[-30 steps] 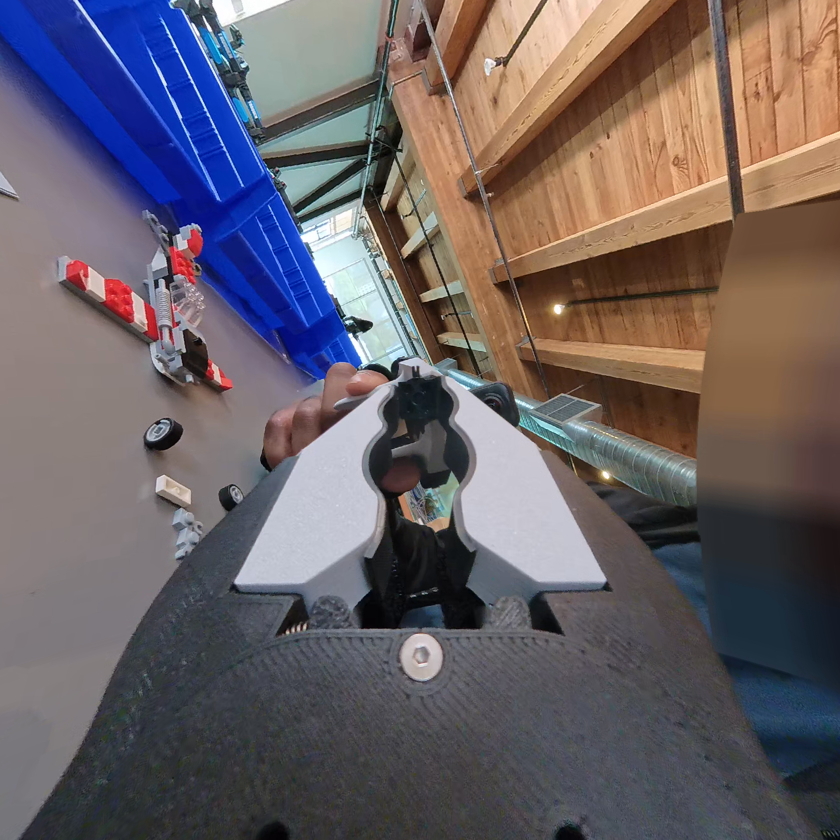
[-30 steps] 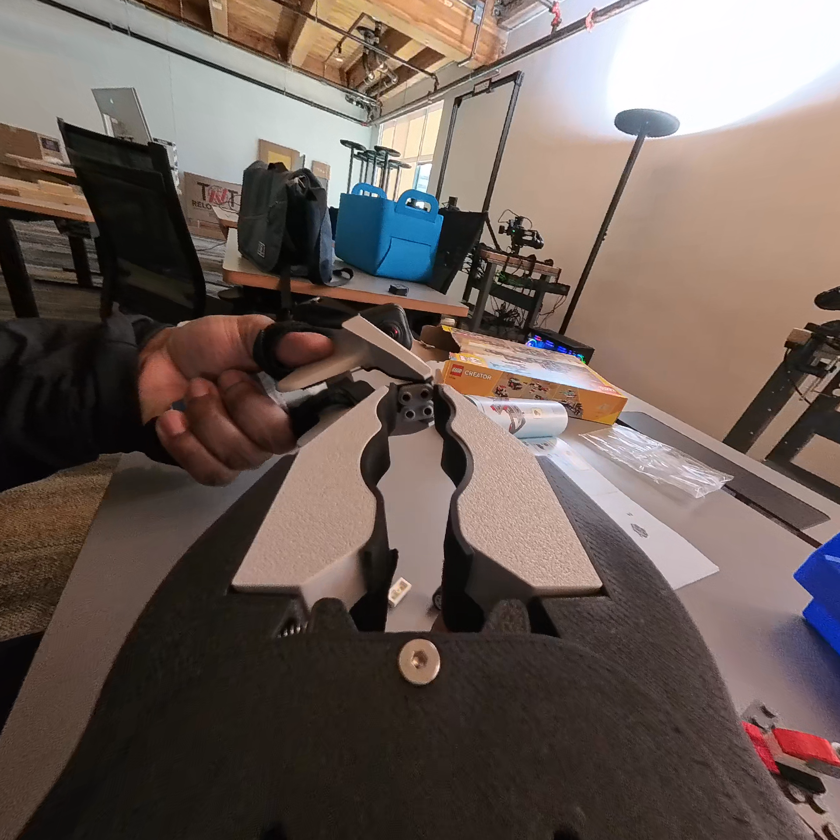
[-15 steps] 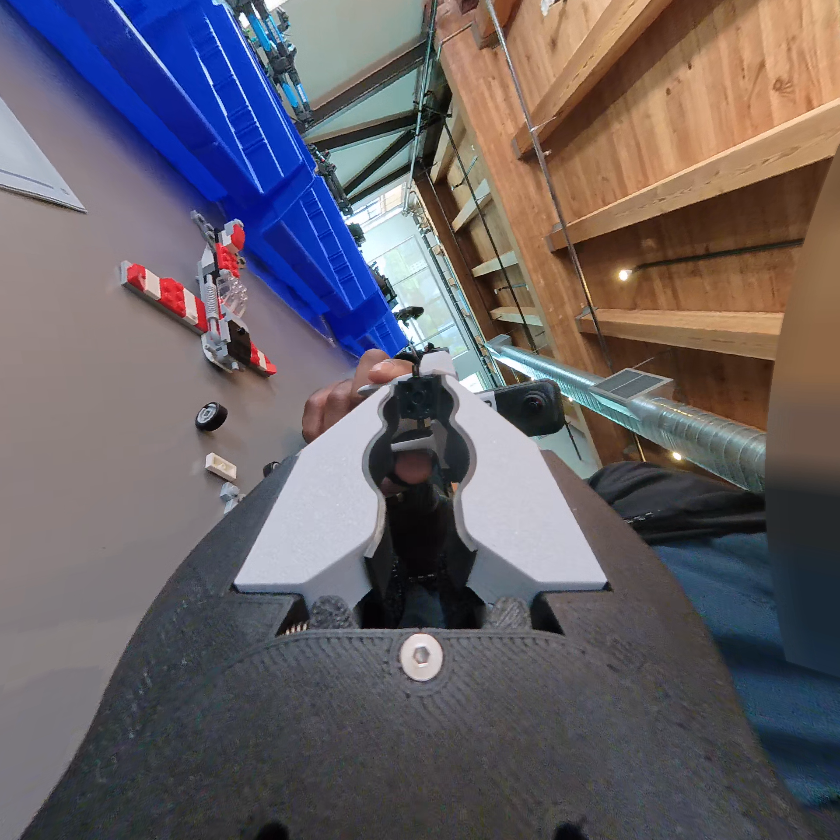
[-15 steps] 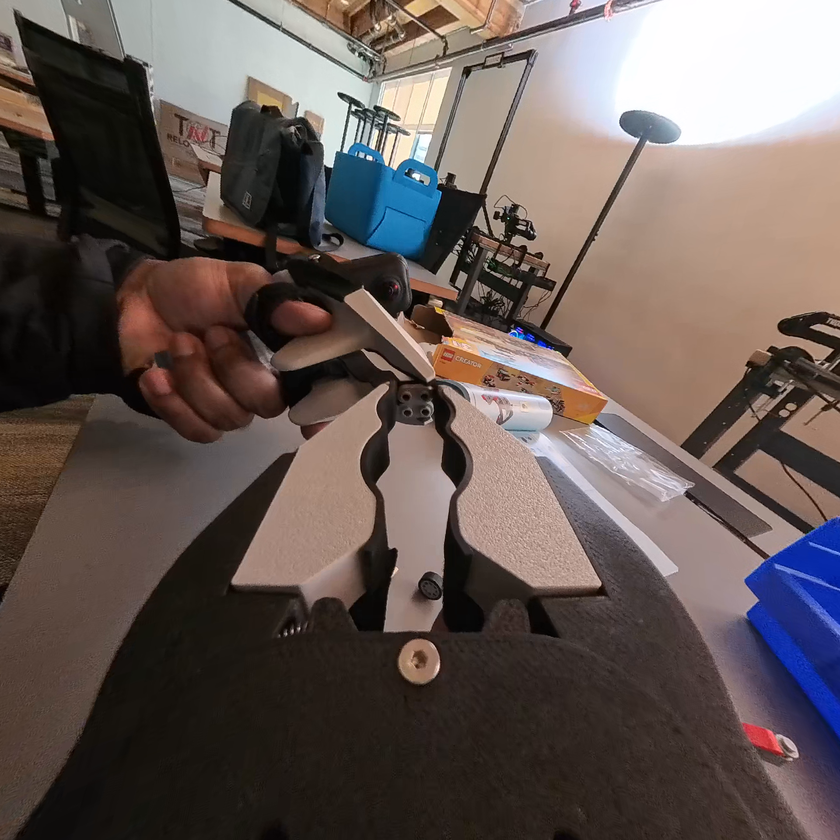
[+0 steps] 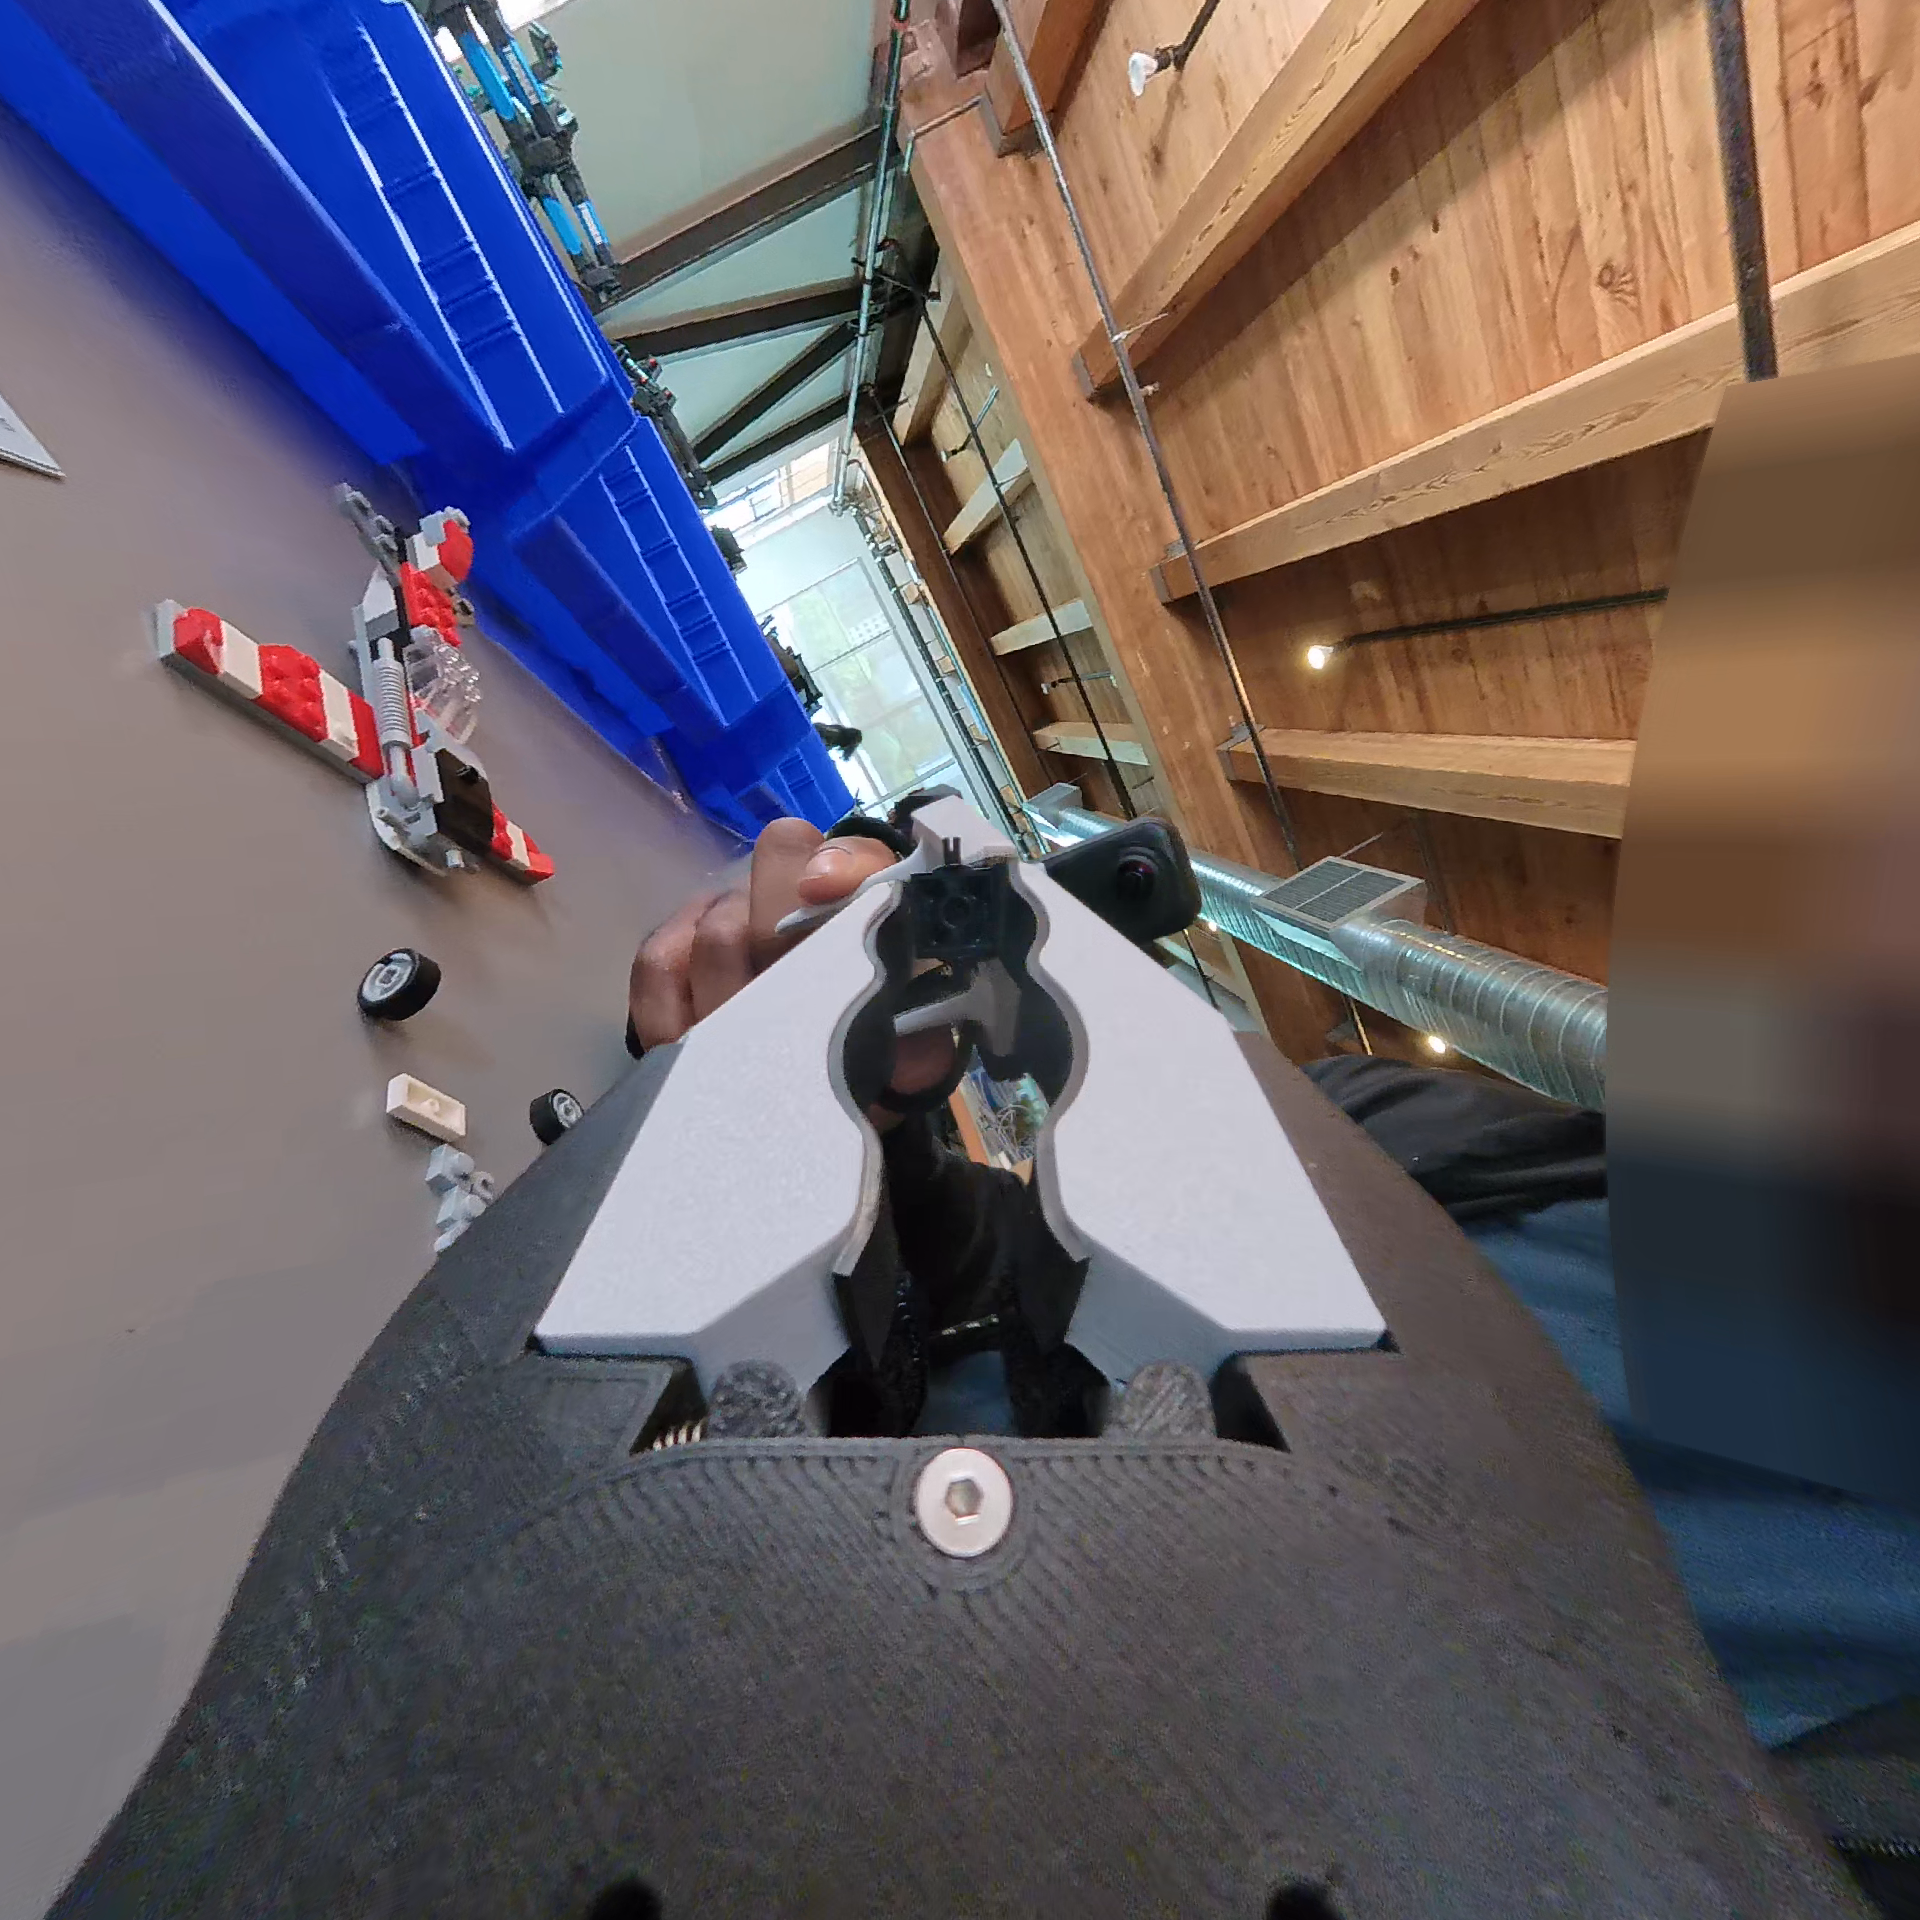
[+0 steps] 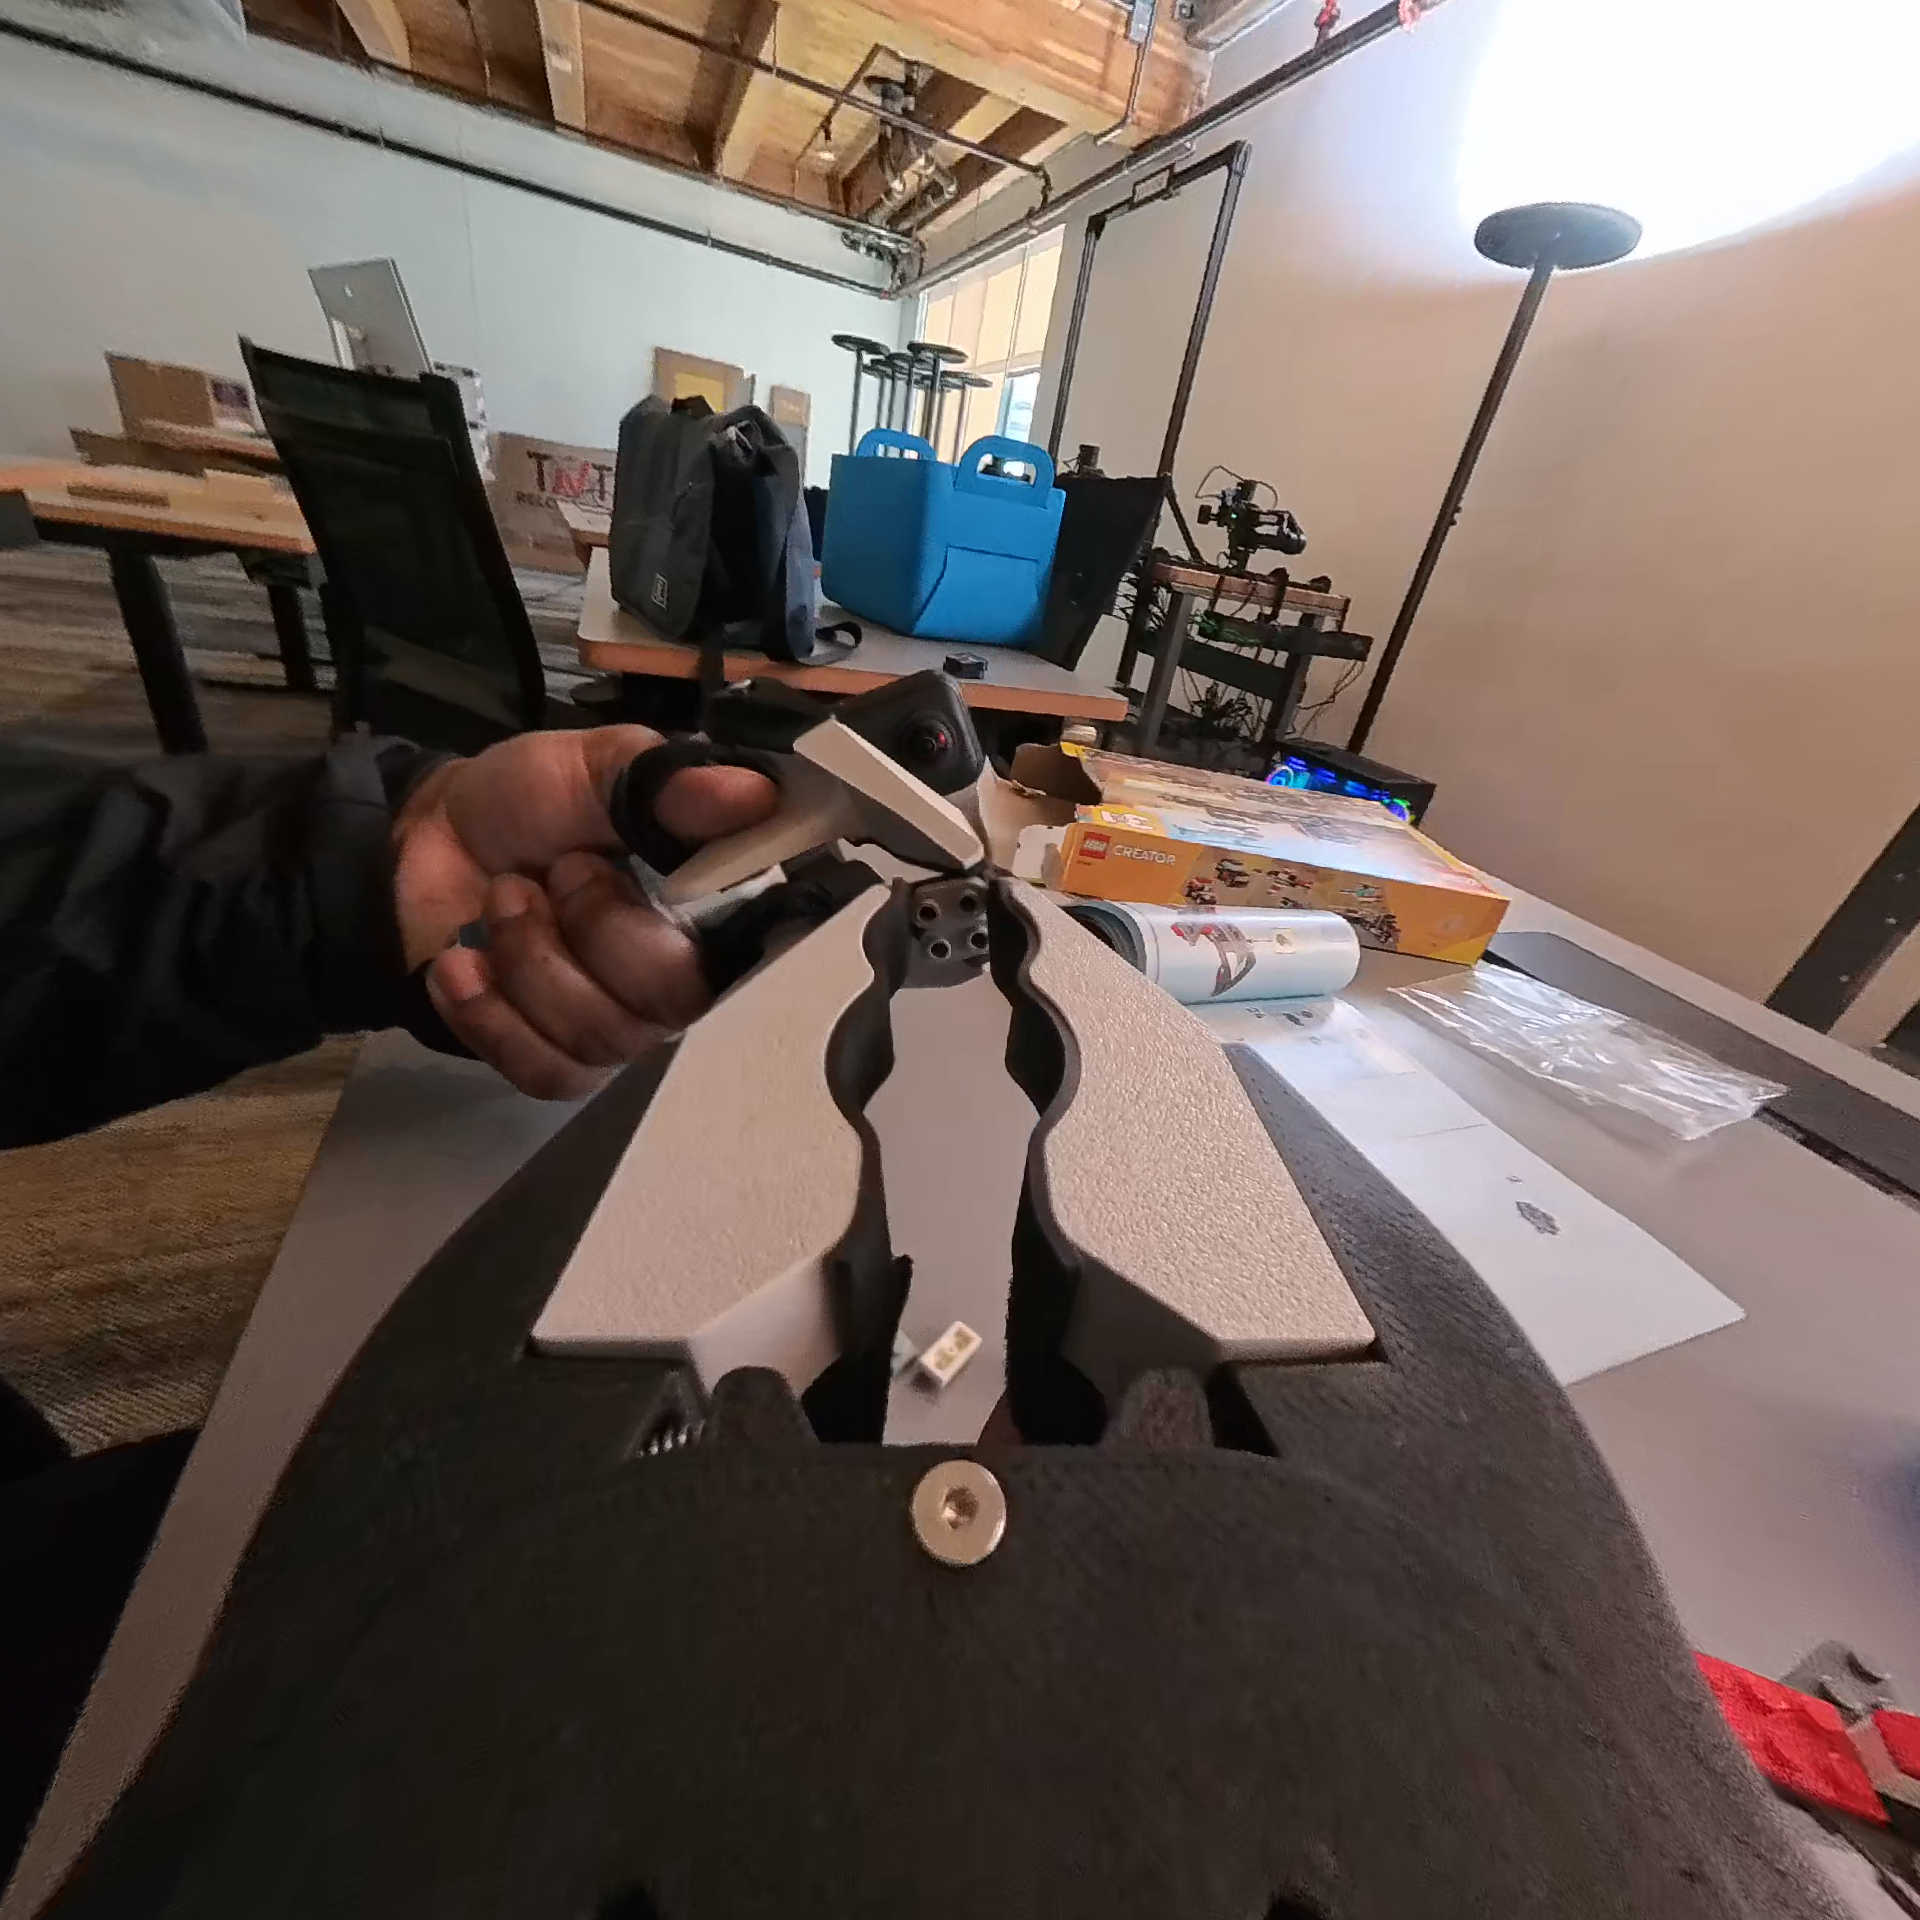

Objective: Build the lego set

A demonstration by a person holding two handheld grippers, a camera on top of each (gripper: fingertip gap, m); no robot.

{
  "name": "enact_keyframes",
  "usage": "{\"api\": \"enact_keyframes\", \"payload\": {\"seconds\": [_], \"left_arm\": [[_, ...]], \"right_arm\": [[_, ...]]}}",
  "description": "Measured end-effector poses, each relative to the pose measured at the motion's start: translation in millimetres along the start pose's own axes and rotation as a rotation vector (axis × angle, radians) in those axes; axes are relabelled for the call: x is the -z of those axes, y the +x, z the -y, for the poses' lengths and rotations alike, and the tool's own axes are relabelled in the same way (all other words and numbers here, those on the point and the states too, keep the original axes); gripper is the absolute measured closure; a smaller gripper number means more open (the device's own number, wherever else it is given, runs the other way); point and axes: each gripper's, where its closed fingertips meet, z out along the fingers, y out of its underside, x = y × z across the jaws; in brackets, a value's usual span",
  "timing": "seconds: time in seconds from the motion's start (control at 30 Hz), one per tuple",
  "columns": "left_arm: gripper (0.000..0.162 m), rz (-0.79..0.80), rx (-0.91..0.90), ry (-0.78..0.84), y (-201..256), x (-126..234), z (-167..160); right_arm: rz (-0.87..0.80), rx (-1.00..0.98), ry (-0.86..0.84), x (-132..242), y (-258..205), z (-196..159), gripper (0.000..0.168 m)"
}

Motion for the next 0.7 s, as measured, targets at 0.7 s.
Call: {"api": "enact_keyframes", "payload": {"seconds": [0.7], "left_arm": [[0.144, 0.143, -0.403, 0.081, 8.6, 10.6, 21.7]], "right_arm": [[-0.003, -0.325, 0.082, 2.4, 15.5, 3.8, 0.140]]}}
